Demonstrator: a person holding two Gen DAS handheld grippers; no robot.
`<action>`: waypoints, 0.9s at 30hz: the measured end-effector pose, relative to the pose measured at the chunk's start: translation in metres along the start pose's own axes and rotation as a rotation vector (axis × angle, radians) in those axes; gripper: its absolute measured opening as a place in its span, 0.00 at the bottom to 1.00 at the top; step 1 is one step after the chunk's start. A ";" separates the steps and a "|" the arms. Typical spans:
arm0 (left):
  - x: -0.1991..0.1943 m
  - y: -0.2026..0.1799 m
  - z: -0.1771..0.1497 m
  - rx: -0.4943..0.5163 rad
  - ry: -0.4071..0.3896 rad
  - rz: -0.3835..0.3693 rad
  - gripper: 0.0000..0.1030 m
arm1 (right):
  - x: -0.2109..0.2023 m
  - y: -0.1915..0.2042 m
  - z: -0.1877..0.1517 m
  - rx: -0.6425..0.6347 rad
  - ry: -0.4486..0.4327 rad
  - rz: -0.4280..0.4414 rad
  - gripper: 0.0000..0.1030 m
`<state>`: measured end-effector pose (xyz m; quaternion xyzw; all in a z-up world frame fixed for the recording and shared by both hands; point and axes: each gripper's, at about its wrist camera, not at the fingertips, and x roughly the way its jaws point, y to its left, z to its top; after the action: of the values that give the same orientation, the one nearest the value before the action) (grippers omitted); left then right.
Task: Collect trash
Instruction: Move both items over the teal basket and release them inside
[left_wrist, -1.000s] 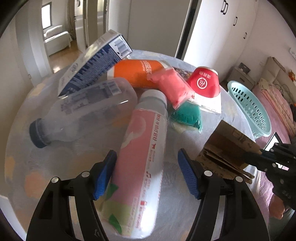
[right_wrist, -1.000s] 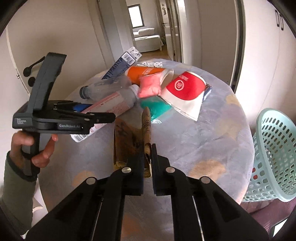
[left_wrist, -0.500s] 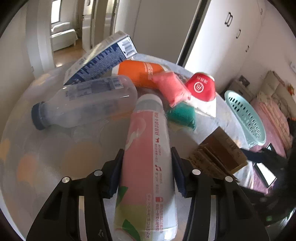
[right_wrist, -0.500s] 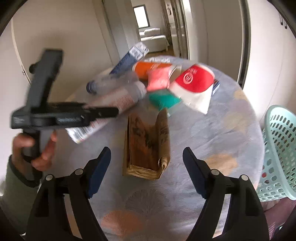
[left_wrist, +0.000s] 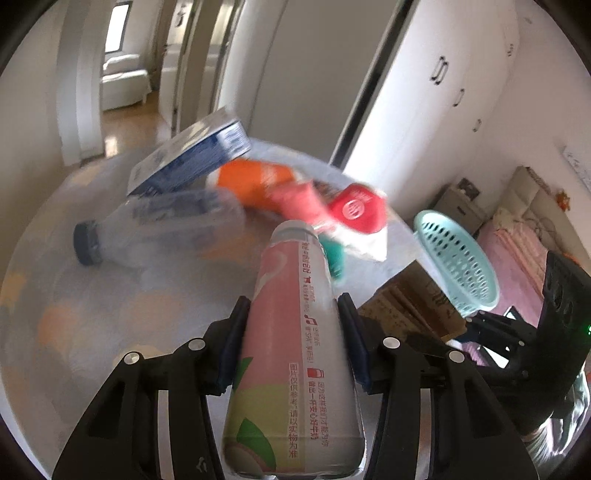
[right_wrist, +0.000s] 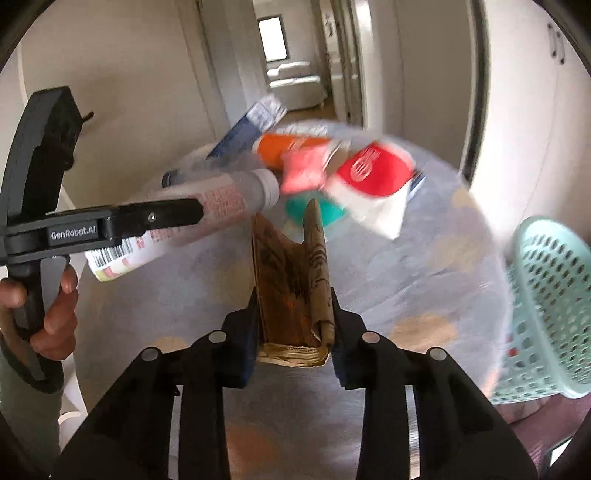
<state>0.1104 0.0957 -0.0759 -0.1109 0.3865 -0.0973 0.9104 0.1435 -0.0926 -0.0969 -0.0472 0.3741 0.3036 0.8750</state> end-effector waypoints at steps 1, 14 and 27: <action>-0.002 -0.007 0.003 0.009 -0.014 -0.013 0.45 | -0.007 -0.003 0.001 0.001 -0.014 -0.013 0.28; 0.026 -0.108 0.051 0.149 -0.070 -0.172 0.45 | -0.094 -0.101 0.017 0.186 -0.202 -0.264 0.28; 0.141 -0.236 0.079 0.276 0.045 -0.283 0.45 | -0.127 -0.242 -0.006 0.575 -0.215 -0.451 0.28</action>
<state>0.2417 -0.1573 -0.0531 -0.0360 0.3703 -0.2787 0.8854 0.2087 -0.3541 -0.0495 0.1510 0.3304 -0.0106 0.9316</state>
